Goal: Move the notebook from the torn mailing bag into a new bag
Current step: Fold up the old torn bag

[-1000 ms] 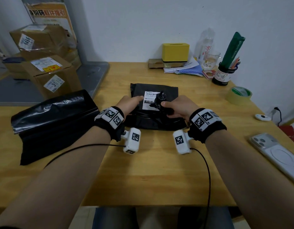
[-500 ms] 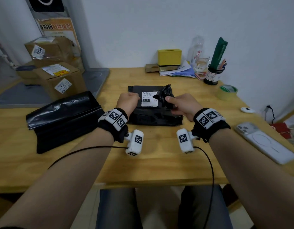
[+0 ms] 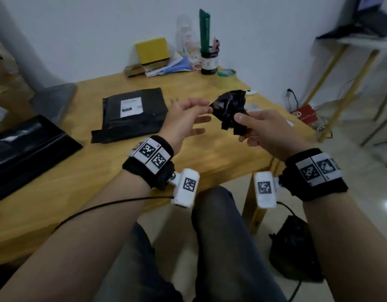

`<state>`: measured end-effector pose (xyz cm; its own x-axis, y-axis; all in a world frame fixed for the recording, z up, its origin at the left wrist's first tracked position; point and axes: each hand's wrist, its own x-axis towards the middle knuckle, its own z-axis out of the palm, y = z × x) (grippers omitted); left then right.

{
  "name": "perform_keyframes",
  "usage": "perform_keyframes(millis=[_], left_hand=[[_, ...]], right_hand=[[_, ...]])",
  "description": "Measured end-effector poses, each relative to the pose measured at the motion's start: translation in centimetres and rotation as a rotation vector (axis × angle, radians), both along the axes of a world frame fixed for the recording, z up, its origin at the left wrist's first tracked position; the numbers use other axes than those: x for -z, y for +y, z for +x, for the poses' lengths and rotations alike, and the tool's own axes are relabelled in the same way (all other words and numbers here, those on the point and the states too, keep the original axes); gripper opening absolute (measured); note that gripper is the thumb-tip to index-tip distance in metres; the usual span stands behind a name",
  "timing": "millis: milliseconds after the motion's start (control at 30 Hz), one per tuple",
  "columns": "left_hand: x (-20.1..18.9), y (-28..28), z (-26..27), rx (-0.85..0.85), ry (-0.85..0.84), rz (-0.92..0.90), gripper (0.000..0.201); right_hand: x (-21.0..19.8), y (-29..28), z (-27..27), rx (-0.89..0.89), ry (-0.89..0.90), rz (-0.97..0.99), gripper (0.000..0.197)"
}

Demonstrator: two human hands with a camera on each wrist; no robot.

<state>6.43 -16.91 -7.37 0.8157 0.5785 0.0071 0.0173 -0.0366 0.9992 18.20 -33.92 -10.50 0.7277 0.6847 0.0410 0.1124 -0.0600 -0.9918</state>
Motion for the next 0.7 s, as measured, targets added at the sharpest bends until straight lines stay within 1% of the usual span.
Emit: perform_keyframes(millis=[133,367,467,567,700], left_hand=[[2.7,-6.2,3.8,0.165,-0.007,-0.012,0.013],[9.0,-15.8,10.4,0.430,0.099,-0.047,0.014],[11.9,-19.5,12.5,0.555,0.189,-0.006,0.012],[15.5,-22.0,14.2,0.655,0.316,0.005,0.012],[21.2,-23.4,16.0,0.663,0.487,-0.038,0.013]], right_hand=[[4.8,-7.6,1.7,0.065,0.036,0.050,0.035],[14.2,-19.0,3.9,0.360,0.175,0.022,0.030],[17.7,-22.4,4.5,0.446,0.236,-0.010,0.029],[21.4,-24.9,4.8,0.503,0.305,-0.048,0.030],[26.6,-26.5,5.3,0.626,0.449,-0.144,0.027]])
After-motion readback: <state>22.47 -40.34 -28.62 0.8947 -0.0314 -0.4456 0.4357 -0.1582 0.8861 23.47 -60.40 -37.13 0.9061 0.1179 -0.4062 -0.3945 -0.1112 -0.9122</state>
